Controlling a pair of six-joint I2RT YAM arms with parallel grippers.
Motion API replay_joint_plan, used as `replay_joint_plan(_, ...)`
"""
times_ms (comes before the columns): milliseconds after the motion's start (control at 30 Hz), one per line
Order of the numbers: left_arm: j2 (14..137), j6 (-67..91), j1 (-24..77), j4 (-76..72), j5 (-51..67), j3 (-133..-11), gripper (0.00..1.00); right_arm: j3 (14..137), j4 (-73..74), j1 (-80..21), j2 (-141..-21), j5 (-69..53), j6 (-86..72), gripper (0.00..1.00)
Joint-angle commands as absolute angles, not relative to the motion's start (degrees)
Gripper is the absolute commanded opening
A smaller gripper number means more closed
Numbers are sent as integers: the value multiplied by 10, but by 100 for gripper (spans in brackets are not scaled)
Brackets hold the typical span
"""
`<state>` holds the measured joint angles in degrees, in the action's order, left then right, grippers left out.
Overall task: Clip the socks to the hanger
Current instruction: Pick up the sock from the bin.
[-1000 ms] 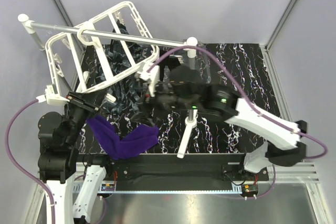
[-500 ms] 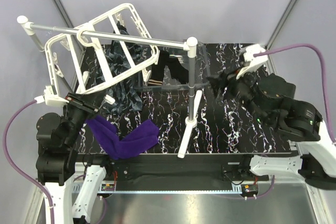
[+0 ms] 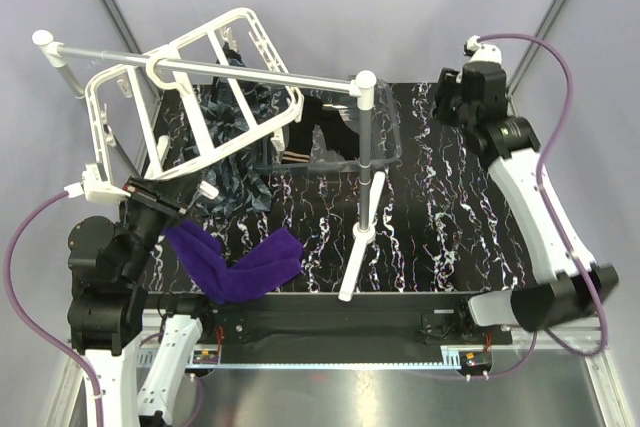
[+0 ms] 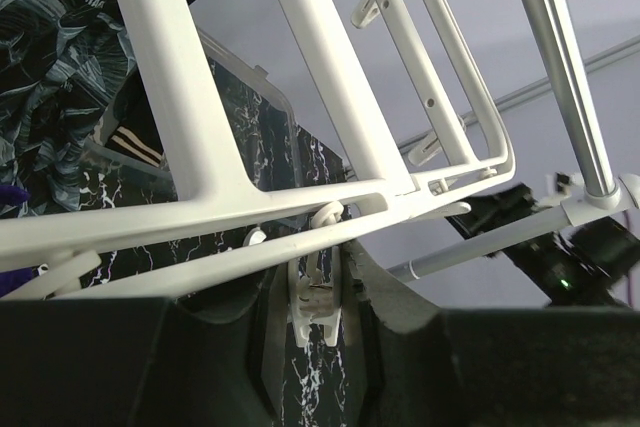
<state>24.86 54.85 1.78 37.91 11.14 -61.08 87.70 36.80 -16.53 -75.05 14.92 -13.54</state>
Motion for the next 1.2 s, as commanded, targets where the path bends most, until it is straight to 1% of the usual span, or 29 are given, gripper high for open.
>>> replay_joint_plan(0, 245, 542, 15, 357, 105, -619, 0, 903, 266, -131, -815, 19, -130, 55)
replay_joint_plan(33, 243, 542, 16, 356, 105, -618, 0, 912, 245, -119, -865, -21, -126, 55)
replay_joint_plan(100, 243, 541, 15, 353, 106, -620, 0, 956, 226, -107, -923, -78, -133, 50)
replay_joint_plan(133, 242, 540, 16, 354, 108, -623, 0, 995, 223, -102, -979, -128, -133, 49)
replay_joint_plan(200, 240, 539, 16, 355, 107, -626, 0, 1047, 243, -102, -1039, -168, -124, 46)
replay_joint_plan(233, 238, 539, 16, 355, 107, -628, 0, 1109, 257, -102, -1099, -190, -126, 45)
replay_joint_plan(300, 238, 537, 16, 356, 109, -632, 0, 1166, 298, -102, -1157, -197, -131, 44)
replay_joint_plan(333, 238, 536, 16, 357, 111, -635, 0, 1192, 308, -102, -1208, -203, -131, 44)
replay_joint_plan(367, 237, 536, 17, 358, 112, -638, 0, 1237, 322, -102, -1232, -211, -128, 44)
replay_joint_plan(433, 236, 535, 18, 359, 113, -639, 0, 1276, 339, -103, -1285, -229, -128, 44)
replay_joint_plan(633, 237, 532, 20, 360, 110, -637, 0, 1282, 321, -125, -1346, -238, -137, 47)
replay_joint_plan(667, 237, 532, 21, 359, 110, -637, 0, 1291, 330, -131, -1356, -231, -131, 50)
replay_joint_plan(733, 239, 533, 23, 360, 111, -638, 0, 1316, 364, -148, -1385, -202, -109, 53)
replay_joint_plan(800, 239, 535, 23, 359, 113, -638, 0, 1318, 374, -154, -1398, -179, -101, 59)
replay_joint_plan(900, 239, 534, 25, 363, 113, -640, 0, 1316, 374, -161, -1425, -150, -98, 63)
replay_joint_plan(1067, 240, 532, 26, 367, 110, -642, 0, 1325, 376, -174, -1455, -136, -99, 63)
replay_joint_plan(1167, 241, 532, 26, 368, 110, -644, 0, 1334, 379, -180, -1472, -115, -98, 61)
